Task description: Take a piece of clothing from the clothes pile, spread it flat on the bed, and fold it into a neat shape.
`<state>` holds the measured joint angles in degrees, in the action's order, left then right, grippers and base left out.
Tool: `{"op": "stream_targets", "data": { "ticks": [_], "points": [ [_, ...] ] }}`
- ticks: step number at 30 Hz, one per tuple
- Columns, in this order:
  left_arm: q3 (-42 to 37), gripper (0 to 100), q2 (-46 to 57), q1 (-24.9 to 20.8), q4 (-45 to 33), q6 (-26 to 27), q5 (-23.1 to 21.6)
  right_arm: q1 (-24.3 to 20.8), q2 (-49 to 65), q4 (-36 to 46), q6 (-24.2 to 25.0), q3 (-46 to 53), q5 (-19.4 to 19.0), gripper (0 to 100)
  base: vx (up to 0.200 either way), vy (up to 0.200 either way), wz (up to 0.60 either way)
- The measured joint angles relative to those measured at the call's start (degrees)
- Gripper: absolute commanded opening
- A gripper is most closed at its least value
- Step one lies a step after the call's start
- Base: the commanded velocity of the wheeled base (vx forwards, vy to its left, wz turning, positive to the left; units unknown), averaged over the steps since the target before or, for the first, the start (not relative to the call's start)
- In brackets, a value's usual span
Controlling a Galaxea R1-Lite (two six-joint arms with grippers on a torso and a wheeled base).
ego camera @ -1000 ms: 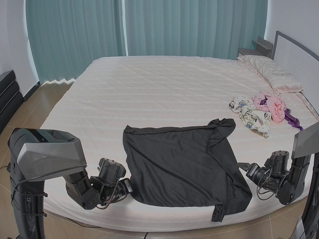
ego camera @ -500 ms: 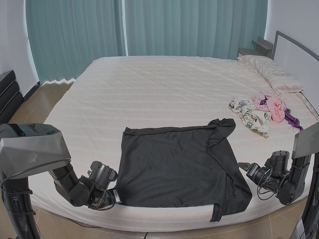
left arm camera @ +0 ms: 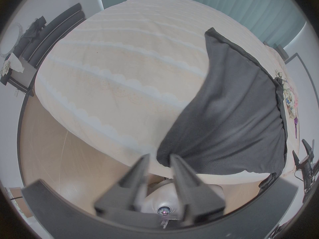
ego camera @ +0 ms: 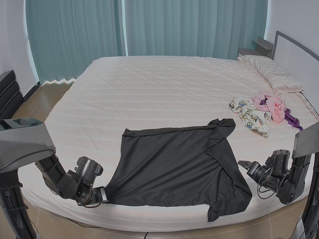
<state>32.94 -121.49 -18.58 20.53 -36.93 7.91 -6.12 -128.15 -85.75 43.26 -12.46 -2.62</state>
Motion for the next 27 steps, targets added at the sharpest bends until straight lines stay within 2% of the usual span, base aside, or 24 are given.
{"op": "stream_targets", "data": {
  "ticks": [7,9,14,22,27],
  "points": [
    [0.5,100,0.0,3.7,0.5,1.9,-0.6,-0.6,0.9,0.9,-0.3,-1.5,-0.3,100,0.000,0.000,0.00],
    [0.9,100,0.2,4.8,0.5,2.0,-2.8,-1.8,1.2,1.8,-0.5,-2.4,-0.3,100,0.000,0.000,0.00],
    [1.6,100,2.1,7.2,0.9,1.7,-12.6,-4.9,1.6,10.0,-2.7,-6.4,1.2,100,0.000,0.000,0.00],
    [2.4,100,5.4,9.8,2.6,-2.8,-23.3,-10.2,2.0,32.1,-7.6,-22.1,9.5,100,0.000,0.000,0.00],
    [2.4,100,6.2,10.4,6.6,-6.3,-28.0,-12.0,1.0,40.1,-13.2,-32.0,15.0,100,0.000,0.000,0.00]
  ]
}}
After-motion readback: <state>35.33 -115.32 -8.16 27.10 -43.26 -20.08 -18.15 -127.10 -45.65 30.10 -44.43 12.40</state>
